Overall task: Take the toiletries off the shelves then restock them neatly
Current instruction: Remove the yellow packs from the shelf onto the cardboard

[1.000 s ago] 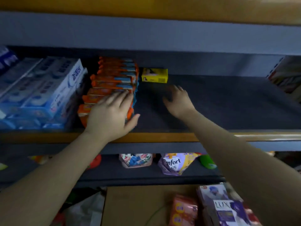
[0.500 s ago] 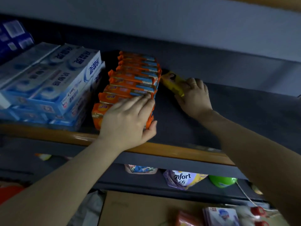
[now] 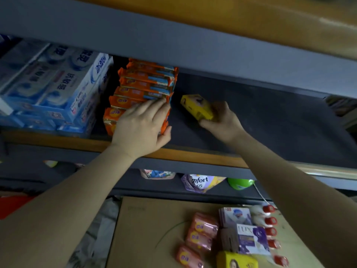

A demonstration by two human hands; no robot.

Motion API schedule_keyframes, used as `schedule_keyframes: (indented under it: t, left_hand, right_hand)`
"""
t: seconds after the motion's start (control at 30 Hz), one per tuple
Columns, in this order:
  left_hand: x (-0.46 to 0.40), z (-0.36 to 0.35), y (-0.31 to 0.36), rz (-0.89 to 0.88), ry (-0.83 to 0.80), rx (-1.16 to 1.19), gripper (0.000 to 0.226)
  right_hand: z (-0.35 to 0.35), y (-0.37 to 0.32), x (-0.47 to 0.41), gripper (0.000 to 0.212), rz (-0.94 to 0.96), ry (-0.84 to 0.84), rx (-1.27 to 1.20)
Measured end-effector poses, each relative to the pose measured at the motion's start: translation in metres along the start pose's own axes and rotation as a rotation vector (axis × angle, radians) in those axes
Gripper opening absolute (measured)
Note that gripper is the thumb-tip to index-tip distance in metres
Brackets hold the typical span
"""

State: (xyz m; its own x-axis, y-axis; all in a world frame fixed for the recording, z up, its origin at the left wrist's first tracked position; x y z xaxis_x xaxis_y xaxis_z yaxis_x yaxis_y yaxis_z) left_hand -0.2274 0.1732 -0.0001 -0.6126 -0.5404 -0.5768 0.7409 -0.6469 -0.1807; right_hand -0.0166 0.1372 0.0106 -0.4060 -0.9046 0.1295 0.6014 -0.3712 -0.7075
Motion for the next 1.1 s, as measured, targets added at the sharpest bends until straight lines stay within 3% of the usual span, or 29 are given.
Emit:
schedule_keyframes:
  t: [0.2, 0.33, 0.4, 0.53, 0.6, 0.7, 0.77, 0.87, 0.97, 1.1]
  left_hand:
    - [-0.003, 0.015, 0.003, -0.005, -0.086, 0.113, 0.056]
    - [-0.002, 0.042, 0.023, 0.013, 0.005, 0.394, 0.06]
    - [0.005, 0.055, 0.037, 0.03, -0.013, 0.638, 0.065]
    - [0.024, 0.068, 0.054, 0.143, -0.156, 1.002, 0.064]
    - [0.032, 0.071, 0.066, 0.354, -0.259, 1.255, 0.042]
    - [0.051, 0.062, 0.087, 0.755, -0.445, 1.531, 0.019]
    - [0.065, 0.055, 0.102, 0.895, -0.59, 1.649, 0.013]
    - [0.079, 0.05, 0.129, 1.066, -0.764, 1.951, 0.002]
    - [0.094, 0.046, 0.156, 1.159, -0.89, 2.108, 0.011]
    - [0.107, 0.049, 0.184, 1.109, -1.051, 2.123, 0.03]
  right_hand:
    - [0.014, 0.006, 0.054, 0.055, -0.054, -0.079, -0.338]
    - [0.026, 0.009, 0.089, 0.07, 0.061, -0.288, -0.746]
    - [0.025, 0.013, 0.107, 0.075, 0.088, -0.389, -0.835]
    - [0.018, 0.025, 0.137, 0.077, 0.074, -0.439, -0.797]
    - [0.019, 0.031, 0.15, 0.077, 0.117, -0.369, -0.635]
    - [0.031, 0.035, 0.167, 0.075, 0.358, -0.155, -0.302]
    - [0.036, 0.041, 0.18, 0.081, 0.388, -0.095, -0.322]
    - [0.036, 0.059, 0.199, 0.092, 0.261, -0.079, -0.473]
    - [0.038, 0.076, 0.217, 0.093, 0.213, -0.07, -0.472]
    - [0.049, 0.096, 0.231, 0.075, 0.24, -0.05, -0.317]
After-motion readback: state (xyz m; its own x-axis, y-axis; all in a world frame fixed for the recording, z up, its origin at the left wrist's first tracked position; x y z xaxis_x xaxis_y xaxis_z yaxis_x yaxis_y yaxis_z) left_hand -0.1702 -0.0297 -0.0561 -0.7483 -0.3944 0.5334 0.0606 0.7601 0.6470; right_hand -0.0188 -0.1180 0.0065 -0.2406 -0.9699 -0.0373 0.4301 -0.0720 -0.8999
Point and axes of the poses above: each hand's wrist, its own x-axis away from the middle knuckle, its own z-axis out of the back of the hand, y = z × x, the point moved 2 cm from there along -x, towards the middle knuckle, and after that the axes turned 6 degrees about -x, right-handed, at the moved point
